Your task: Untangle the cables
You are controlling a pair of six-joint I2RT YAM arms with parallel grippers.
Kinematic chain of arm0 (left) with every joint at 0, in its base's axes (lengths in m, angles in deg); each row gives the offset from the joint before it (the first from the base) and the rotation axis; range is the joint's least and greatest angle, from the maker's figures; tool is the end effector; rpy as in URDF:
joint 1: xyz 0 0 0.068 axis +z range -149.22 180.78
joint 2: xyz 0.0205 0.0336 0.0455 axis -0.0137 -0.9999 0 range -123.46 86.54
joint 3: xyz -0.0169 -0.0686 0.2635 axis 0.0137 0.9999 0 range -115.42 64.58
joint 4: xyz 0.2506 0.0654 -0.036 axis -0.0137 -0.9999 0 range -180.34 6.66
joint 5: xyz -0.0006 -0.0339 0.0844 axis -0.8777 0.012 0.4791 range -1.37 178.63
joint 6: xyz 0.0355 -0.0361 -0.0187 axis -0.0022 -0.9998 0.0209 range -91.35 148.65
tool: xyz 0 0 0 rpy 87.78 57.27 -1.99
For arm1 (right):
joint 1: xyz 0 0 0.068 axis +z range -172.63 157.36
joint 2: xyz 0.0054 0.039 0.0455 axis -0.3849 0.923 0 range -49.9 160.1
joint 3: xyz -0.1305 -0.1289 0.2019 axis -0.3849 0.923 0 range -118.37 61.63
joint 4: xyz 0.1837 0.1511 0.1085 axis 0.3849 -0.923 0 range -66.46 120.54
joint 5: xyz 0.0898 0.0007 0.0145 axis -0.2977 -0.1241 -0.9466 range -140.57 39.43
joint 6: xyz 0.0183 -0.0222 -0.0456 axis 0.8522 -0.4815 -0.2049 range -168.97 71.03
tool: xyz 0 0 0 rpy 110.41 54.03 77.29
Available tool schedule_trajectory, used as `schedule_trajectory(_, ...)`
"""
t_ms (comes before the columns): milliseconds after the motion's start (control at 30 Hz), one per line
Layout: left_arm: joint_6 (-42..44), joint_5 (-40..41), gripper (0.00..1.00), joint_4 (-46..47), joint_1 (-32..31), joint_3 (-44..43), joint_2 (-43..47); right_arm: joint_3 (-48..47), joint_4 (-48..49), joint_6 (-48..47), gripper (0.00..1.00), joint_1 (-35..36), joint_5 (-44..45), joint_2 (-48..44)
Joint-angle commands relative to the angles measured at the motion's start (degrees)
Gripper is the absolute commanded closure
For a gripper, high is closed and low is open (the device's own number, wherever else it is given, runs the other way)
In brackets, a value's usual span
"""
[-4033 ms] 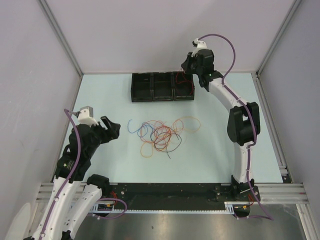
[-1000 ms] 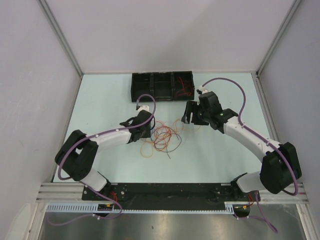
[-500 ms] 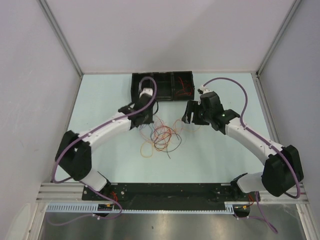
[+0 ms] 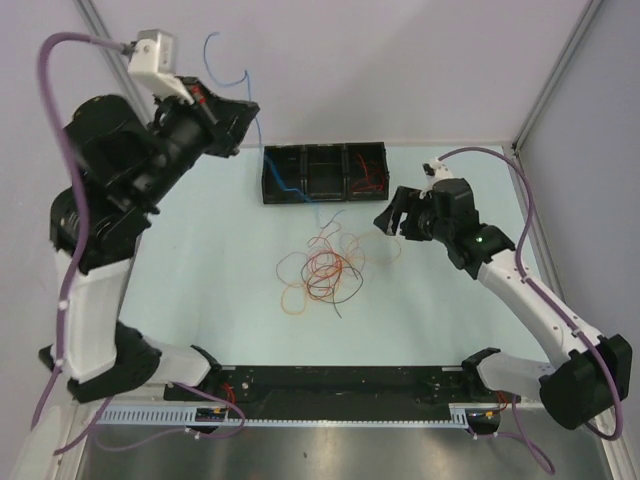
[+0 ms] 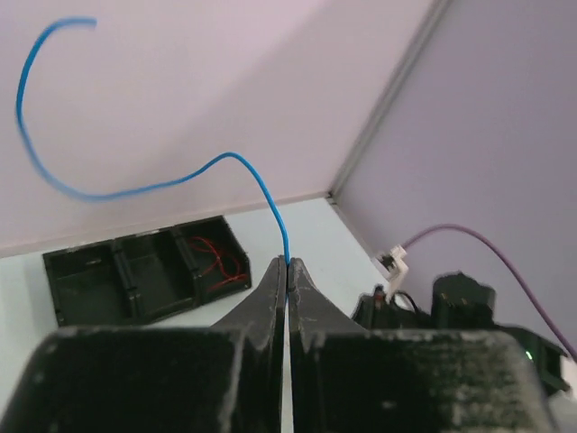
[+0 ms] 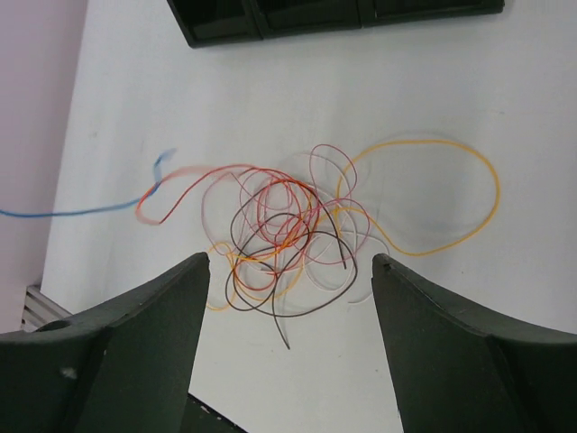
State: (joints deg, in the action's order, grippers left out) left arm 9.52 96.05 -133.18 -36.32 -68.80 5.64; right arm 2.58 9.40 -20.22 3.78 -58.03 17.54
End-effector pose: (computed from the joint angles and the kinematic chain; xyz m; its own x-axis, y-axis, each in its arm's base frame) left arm 0.1536 -0.1105 0.6101 -0.1278 -0.3109 -0.9418 0.4799 0.8116 -0.3331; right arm 0.2353 0.1220 0.3270 -0.6479 0.2107 -0.7321 -0.2631 0.8400 0.4746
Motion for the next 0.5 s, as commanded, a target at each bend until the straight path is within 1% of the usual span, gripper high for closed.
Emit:
schedule_trajectory(0,2.0,-10.7,1.00,1.9,0.2,14.3,5.0,-0.5,2.2,0.1,0.23,-2.4,-5.2,-4.9)
schedule_trajectory(33,1.6,-12.7,1.00,5.4,0.2,17.9,6.4,-0.5,2.4,-0.3,0.22,-2.8,-6.0,-5.6)
schedule_trajectory(67,1.2,-13.2,1.00,6.9,0.2,24.4,8.0,-0.5,2.7,-1.1,0.22,-3.2,-8.0,-6.3)
schedule_trajectory(133,-0.1,-13.7,1.00,9.6,0.2,29.5,11.3,-0.5,4.4,-2.1,0.22,-3.3,-10.0,-8.2)
schedule_trajectory(167,-0.4,-14.3,1.00,10.5,0.3,33.6,12.3,-0.5,4.8,-2.9,0.22,-3.3,-12.0,-9.0)
schedule_trajectory(233,-1.6,-15.7,1.00,12.7,0.2,37.3,14.3,-0.5,7.1,-3.3,0.22,-3.2,-14.3,-10.7)
schedule_trajectory(267,-2.1,-15.8,1.00,13.4,0.2,37.8,14.6,-0.5,8.0,-3.4,0.22,-3.1,-17.4,-11.0)
schedule_trajectory(367,-3.7,-15.7,0.99,14.5,0.2,37.0,14.7,-0.5,11.7,-4.0,0.23,-0.9,-20.6,-10.9)
schedule_trajectory(467,-5.6,-14.4,1.00,14.4,0.3,34.8,13.6,-0.5,14.4,-4.9,0.26,3.4,-20.6,-9.3)
